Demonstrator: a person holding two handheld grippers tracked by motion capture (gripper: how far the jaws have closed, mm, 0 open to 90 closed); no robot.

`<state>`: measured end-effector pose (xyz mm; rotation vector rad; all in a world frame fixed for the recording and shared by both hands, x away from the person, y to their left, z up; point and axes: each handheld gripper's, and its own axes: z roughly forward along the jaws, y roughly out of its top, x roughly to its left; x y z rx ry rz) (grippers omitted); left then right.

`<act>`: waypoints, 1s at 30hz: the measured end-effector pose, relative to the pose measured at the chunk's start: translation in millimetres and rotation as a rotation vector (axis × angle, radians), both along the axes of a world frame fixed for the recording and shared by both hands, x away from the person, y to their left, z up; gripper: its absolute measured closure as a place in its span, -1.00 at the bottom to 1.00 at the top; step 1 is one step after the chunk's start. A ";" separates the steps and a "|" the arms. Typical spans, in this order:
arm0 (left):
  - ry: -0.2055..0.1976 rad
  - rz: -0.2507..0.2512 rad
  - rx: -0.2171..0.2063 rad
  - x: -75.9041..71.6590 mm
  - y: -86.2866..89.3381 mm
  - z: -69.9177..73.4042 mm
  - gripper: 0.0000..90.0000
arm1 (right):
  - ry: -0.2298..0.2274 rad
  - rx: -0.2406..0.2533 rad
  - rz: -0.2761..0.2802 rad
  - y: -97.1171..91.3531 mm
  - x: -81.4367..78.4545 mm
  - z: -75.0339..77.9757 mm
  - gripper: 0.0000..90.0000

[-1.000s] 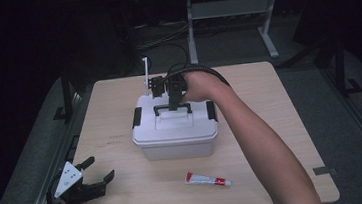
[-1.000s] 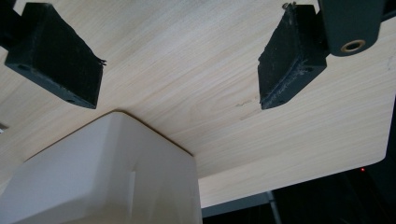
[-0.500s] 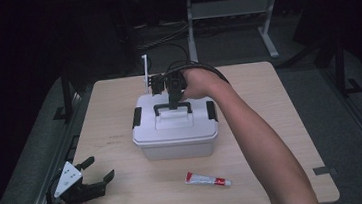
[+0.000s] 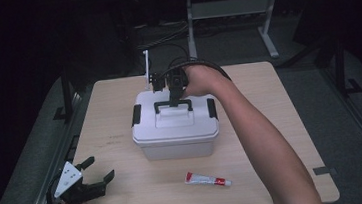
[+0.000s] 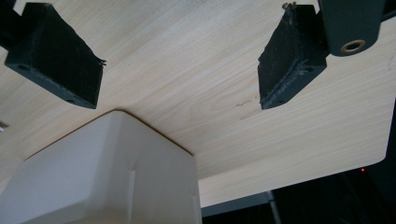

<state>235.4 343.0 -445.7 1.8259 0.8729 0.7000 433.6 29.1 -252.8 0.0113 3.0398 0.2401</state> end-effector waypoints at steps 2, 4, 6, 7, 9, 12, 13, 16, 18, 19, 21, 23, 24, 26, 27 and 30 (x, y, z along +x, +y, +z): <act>0.001 0.001 0.000 0.0 0.1 0.0 -0.70 | -0.003 0.003 0.004 -0.3 -0.9 3.1 0.87; 0.002 0.001 -0.003 -0.2 0.2 0.0 -0.70 | -0.013 0.009 0.008 -1.1 -2.1 6.2 0.87; 0.001 0.003 -0.002 -0.4 0.4 0.1 -0.70 | -0.013 0.011 0.005 -2.6 -2.9 7.9 0.87; 0.002 0.002 -0.002 -0.4 0.4 0.1 -0.70 | -0.014 0.009 0.002 -3.3 -3.3 8.4 0.87; 0.002 0.002 -0.002 -0.3 0.4 0.0 -0.70 | -0.014 0.008 -0.002 -3.8 -3.7 9.1 0.87; 0.001 0.001 0.000 0.0 0.2 -0.1 -0.70 | -0.022 0.004 0.004 -6.3 -4.6 12.5 0.87; 0.002 0.001 0.001 0.1 0.0 0.0 -0.70 | -0.026 0.008 0.000 -7.9 -5.8 15.4 0.87; 0.001 0.000 0.002 0.0 0.0 0.0 -0.70 | -0.032 0.012 0.000 -10.2 -7.2 19.4 0.87; 0.000 0.001 0.002 -0.3 0.0 0.1 -0.70 | -0.036 0.015 -0.002 -12.3 -8.5 22.1 0.87; 0.000 0.000 0.004 -0.4 0.1 0.2 -0.70 | -0.038 0.018 -0.006 -13.9 -9.5 23.9 0.87; 0.001 0.001 0.002 -0.5 0.2 0.2 -0.70 | -0.045 0.014 -0.008 -17.3 -11.4 28.2 0.87; 0.001 0.001 0.003 -0.4 0.3 0.1 -0.70 | -0.050 0.017 -0.010 -20.4 -12.6 31.1 0.87; 0.001 0.001 0.003 -0.4 0.3 0.1 -0.70 | -0.050 0.017 -0.010 -20.4 -12.6 31.1 0.87; 0.001 0.000 0.002 -0.2 0.1 0.0 -0.70 | -0.053 0.018 -0.013 -23.8 -13.2 34.1 0.87; 0.001 -0.001 0.004 -0.2 0.0 0.1 -0.70 | -0.054 0.020 -0.018 -25.4 -13.6 35.2 0.87; 0.001 0.000 0.002 -0.2 -0.3 -0.1 -0.70 | -0.057 0.024 -0.023 -29.5 -14.4 37.6 0.87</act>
